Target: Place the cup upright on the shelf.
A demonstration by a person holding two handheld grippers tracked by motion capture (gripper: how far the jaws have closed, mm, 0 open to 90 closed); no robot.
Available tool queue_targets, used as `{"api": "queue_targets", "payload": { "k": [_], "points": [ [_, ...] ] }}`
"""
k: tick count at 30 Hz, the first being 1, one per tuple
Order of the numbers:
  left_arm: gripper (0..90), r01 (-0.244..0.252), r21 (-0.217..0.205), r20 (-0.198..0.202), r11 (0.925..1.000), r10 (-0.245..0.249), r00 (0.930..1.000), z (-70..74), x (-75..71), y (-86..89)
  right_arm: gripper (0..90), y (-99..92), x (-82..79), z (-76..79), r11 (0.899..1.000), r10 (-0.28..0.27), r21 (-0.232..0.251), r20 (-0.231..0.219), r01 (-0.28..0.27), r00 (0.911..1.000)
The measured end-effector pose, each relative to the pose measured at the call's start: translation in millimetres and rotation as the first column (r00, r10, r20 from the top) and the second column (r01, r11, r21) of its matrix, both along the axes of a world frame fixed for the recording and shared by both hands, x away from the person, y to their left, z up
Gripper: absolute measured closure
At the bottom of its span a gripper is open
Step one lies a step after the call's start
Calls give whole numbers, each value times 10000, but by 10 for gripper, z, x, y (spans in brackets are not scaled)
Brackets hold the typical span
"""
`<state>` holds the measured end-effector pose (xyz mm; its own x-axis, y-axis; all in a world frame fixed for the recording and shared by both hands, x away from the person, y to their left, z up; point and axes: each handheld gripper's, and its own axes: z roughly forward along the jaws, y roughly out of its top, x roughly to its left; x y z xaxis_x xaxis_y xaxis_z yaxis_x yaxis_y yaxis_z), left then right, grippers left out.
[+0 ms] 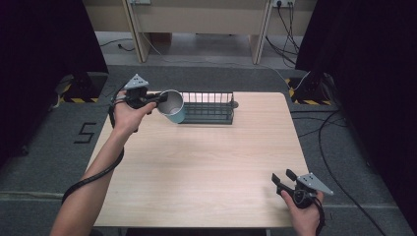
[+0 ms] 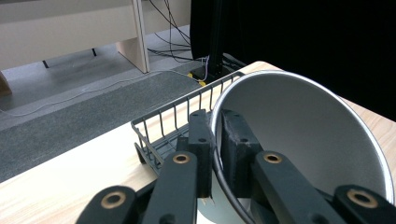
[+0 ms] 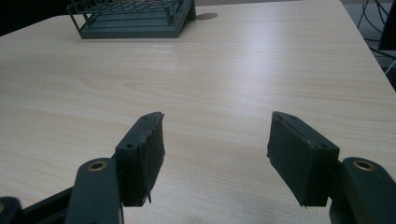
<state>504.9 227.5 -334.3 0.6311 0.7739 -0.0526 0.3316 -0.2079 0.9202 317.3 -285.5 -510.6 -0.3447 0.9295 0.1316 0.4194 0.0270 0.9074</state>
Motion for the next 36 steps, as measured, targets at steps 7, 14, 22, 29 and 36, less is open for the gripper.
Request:
{"api": "queue_targets", "payload": {
  "k": [7, 14, 22, 29, 36],
  "points": [
    [826, -24, -44, -7, 10000, 24, 10000, 24, 66, -47, 367, 0, 0, 0, 10000, 0, 9, -19, 0, 10000],
    [826, -78, -49, -1, 10000, 78, 10000, 37, 124, -76, 367, -2, 0, 1, 10000, -3, 29, -53, 3, 10000],
    [826, -117, -81, 25, 9999, 117, 9999, 67, 193, -119, 368, -3, 1, 1, 10000, 8, 44, -75, -8, 10000],
    [826, -114, -59, 24, 9999, 114, 9999, 81, 249, -170, 368, -3, 0, 2, 10000, -11, 84, -97, 11, 10000],
    [826, -120, -59, 44, 9999, 121, 9999, 99, 295, -209, 368, -3, 1, 2, 10000, -10, 88, -104, 11, 9999]
  ]
}}
